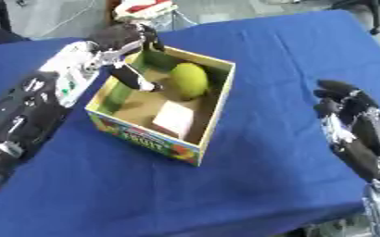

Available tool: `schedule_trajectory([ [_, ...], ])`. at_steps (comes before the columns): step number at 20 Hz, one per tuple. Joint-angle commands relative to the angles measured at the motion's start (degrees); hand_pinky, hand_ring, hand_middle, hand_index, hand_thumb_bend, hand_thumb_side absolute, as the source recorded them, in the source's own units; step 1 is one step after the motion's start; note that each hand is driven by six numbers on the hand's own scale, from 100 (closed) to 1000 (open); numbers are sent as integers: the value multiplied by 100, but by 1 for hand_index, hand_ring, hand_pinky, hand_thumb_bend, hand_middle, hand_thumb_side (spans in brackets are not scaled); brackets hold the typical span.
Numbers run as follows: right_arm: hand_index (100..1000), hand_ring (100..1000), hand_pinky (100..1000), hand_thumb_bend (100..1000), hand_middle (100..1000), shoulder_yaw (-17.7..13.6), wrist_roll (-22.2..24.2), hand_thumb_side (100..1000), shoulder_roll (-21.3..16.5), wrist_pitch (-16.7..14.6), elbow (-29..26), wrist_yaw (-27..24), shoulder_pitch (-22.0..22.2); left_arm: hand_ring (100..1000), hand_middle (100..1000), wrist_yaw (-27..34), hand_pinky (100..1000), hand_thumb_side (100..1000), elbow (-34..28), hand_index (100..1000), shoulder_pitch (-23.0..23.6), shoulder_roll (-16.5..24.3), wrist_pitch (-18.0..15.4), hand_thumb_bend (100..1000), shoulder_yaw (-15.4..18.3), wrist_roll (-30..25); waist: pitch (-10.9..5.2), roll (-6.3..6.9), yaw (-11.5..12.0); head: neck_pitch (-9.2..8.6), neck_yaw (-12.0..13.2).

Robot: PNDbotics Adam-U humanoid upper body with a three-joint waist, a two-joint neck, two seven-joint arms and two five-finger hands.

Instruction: Pick up objects on the table and place them in the box.

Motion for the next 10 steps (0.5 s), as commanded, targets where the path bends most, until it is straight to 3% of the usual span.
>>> schedule_trajectory([
  [1,821,829,743,100,817,-51,-4,554,-42,-22,-76,-30,-61,624,638,363,596,356,-558,744,-18,315,127,601,140,173,-77,-33,21,-85,-29],
  [6,822,829,743,100,817,-112,-69,554,-58,-12,-84,-7,-63,598,595,1670,546,319,-2286,718,488,941,685,580,558,551,-49,-14,143,-110,-90],
  [10,822,829,743,100,817,-144,-113,555,-68,-4,-96,7,-77,596,591,2622,531,308,-3762,714,1315,1447,1188,560,1152,1201,-12,-7,269,-135,-119],
])
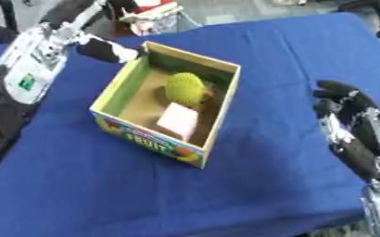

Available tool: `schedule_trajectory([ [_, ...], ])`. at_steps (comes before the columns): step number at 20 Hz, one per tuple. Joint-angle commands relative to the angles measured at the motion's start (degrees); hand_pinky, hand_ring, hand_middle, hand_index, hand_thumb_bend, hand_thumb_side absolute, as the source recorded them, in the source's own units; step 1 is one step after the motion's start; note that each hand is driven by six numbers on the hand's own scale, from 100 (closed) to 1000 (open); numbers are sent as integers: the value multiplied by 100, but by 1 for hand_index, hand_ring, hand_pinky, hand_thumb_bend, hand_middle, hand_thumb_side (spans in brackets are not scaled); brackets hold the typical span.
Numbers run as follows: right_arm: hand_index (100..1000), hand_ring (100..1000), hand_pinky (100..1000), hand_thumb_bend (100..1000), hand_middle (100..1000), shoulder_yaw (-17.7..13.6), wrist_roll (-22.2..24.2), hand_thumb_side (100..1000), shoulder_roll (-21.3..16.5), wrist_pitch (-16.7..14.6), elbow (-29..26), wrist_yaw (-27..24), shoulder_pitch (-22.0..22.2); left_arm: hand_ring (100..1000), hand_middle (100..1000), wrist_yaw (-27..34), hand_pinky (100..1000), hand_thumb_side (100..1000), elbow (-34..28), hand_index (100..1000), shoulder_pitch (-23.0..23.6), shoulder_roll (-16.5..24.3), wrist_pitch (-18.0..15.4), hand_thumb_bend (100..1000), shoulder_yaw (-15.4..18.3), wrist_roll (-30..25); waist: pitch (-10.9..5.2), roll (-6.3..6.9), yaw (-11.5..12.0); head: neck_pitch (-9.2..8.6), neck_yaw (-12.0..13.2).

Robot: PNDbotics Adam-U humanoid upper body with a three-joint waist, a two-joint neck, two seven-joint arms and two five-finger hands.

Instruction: Pick up objects on the table and place them in the box.

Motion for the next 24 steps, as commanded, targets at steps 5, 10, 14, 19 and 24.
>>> schedule_trajectory([
  [5,822,828,743,100,817,-78,-76,554,-69,12,-110,8,-100,603,596,1037,525,304,-1837,720,1316,355,666,531,1027,1054,-22,-42,204,-91,20],
  [10,822,828,743,100,816,-85,-90,554,-61,21,-121,0,-126,596,585,1410,508,296,-2197,725,2257,-59,770,498,1443,1709,8,-74,343,-41,167],
  [14,821,827,742,100,814,-81,-87,554,-46,28,-124,-5,-132,600,588,1519,507,308,-2169,741,2765,-395,819,495,1582,1934,7,-84,390,47,282],
  [19,821,826,742,100,813,-63,-76,554,-31,35,-126,-14,-146,612,601,1612,516,337,-2117,767,3159,-731,473,481,1586,1748,10,-92,419,162,349],
  [24,819,825,742,100,811,-47,-63,553,-18,41,-127,-25,-155,612,602,1666,516,354,-2016,769,3353,-978,246,484,1567,1588,8,-102,416,194,406],
])
